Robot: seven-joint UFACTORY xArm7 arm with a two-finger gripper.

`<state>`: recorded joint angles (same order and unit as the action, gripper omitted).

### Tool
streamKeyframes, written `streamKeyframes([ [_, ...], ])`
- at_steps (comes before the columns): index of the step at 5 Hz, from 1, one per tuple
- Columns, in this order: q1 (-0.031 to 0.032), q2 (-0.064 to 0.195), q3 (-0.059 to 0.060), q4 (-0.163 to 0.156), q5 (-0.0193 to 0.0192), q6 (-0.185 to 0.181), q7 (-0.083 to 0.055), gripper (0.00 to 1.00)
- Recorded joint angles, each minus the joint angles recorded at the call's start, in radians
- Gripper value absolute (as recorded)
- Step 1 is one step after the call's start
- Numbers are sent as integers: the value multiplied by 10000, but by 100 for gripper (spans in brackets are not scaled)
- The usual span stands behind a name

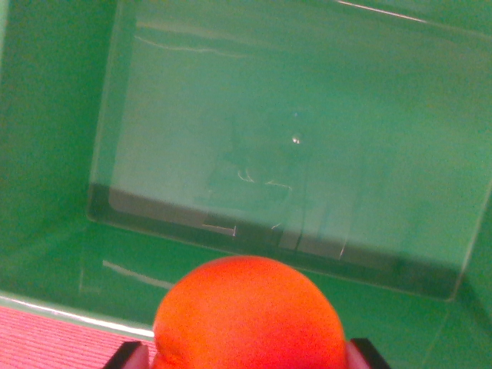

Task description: Pick fruit

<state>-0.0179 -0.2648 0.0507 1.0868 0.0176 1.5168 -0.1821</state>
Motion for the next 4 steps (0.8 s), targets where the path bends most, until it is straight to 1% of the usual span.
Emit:
streamKeyframes([
  [1, -1, -78, -1, 106, 3, 184, -3, 100],
  [2, -1, -78, -1, 106, 3, 184, -3, 100],
  [3, -1, -130, -2, 178, 5, 308, -4, 100],
  [4, -1, -130, -2, 178, 5, 308, -4, 100],
])
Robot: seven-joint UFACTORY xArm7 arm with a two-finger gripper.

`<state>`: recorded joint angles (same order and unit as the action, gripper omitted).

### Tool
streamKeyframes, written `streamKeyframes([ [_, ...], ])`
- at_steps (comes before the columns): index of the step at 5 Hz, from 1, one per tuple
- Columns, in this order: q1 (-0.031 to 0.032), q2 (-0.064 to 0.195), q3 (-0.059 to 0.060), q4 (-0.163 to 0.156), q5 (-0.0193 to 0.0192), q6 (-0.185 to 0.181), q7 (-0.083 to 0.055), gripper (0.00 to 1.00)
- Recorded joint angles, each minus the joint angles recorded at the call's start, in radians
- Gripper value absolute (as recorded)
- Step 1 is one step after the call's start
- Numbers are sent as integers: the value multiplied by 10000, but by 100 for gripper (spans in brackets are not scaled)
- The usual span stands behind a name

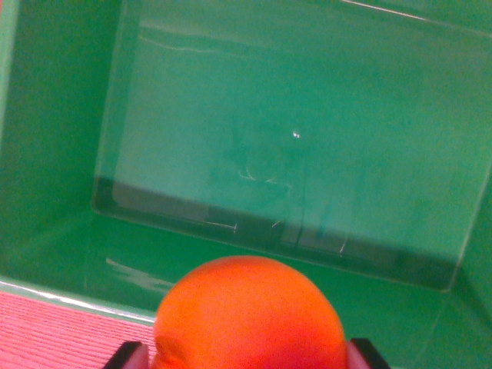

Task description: Pick fruit

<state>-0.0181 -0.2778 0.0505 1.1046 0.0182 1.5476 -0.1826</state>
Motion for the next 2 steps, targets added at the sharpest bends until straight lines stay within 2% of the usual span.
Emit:
streamKeyframes([
  [2, 0, -25, 0, 35, 1, 60, -1, 100],
])
